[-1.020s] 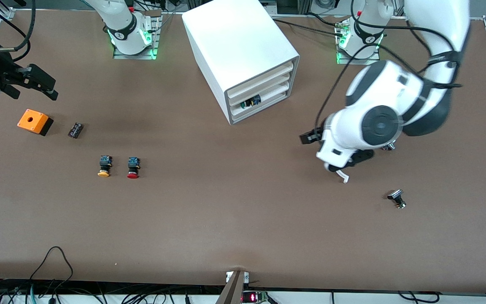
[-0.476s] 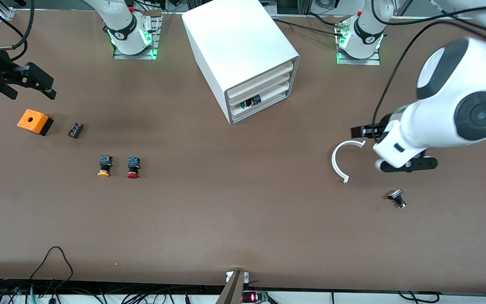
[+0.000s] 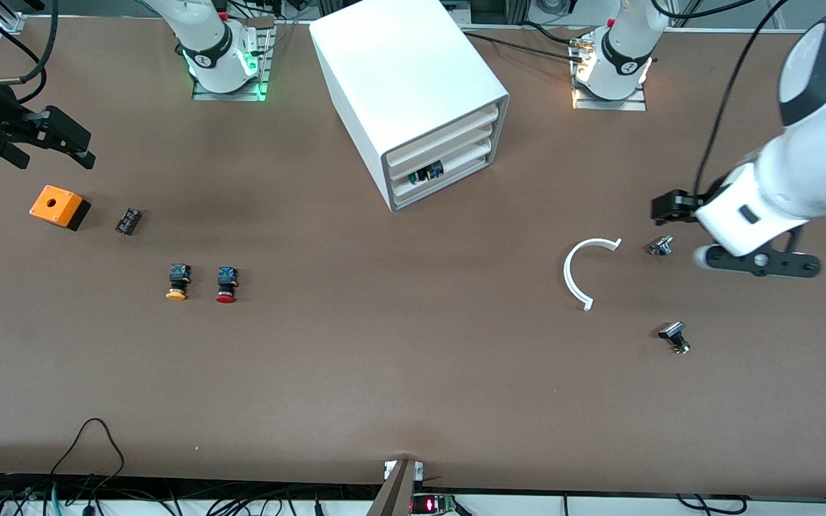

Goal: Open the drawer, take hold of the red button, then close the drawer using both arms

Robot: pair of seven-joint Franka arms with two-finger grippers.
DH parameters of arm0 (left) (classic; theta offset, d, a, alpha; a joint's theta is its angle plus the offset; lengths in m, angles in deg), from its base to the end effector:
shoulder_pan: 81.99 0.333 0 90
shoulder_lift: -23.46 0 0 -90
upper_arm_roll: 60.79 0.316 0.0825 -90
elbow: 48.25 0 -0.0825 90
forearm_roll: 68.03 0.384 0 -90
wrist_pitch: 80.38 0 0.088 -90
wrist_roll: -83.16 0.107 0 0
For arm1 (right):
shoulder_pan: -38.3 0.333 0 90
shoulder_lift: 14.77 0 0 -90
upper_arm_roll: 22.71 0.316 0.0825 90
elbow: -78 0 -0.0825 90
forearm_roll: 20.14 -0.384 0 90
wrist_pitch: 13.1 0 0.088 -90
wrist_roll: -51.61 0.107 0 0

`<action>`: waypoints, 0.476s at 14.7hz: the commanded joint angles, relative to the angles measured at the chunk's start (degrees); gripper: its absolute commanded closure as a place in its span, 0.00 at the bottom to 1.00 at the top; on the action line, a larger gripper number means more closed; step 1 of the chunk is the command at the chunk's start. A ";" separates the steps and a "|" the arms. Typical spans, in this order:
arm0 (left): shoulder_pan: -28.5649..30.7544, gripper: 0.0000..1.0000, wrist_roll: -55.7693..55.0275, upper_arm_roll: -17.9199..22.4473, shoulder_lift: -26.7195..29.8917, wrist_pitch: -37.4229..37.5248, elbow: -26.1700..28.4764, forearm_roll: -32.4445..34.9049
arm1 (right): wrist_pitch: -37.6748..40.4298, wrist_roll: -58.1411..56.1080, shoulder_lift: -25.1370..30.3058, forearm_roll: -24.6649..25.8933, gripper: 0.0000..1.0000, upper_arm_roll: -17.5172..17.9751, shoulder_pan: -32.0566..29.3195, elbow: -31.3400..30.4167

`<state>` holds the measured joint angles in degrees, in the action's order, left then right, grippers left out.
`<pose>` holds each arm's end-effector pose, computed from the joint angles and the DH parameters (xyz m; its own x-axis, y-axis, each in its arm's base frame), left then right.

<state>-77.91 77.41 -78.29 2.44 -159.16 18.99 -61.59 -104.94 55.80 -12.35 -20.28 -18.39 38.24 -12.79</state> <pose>0.6310 -0.0963 0.5803 0.9832 -0.1064 -0.1484 -0.1104 -0.9937 -0.0192 0.5433 0.0417 0.6440 0.9982 0.0011 0.0603 0.0014 -1.0000 -0.0037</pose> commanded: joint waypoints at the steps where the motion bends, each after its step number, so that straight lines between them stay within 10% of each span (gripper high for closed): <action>1: -3.88 0.00 3.46 11.49 13.26 -6.99 16.58 -6.77 | 0.17 -0.76 0.57 0.31 0.01 -0.28 0.32 0.44; 7: -8.12 0.00 3.81 15.75 21.29 -12.37 24.17 -6.18 | 0.09 -0.42 0.57 0.31 0.01 -0.28 0.32 0.44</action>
<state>-84.24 80.35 -63.29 21.52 -169.74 39.61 -68.16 -104.95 55.80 -12.33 -20.28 -18.39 38.25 -12.72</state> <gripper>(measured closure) 0.000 0.004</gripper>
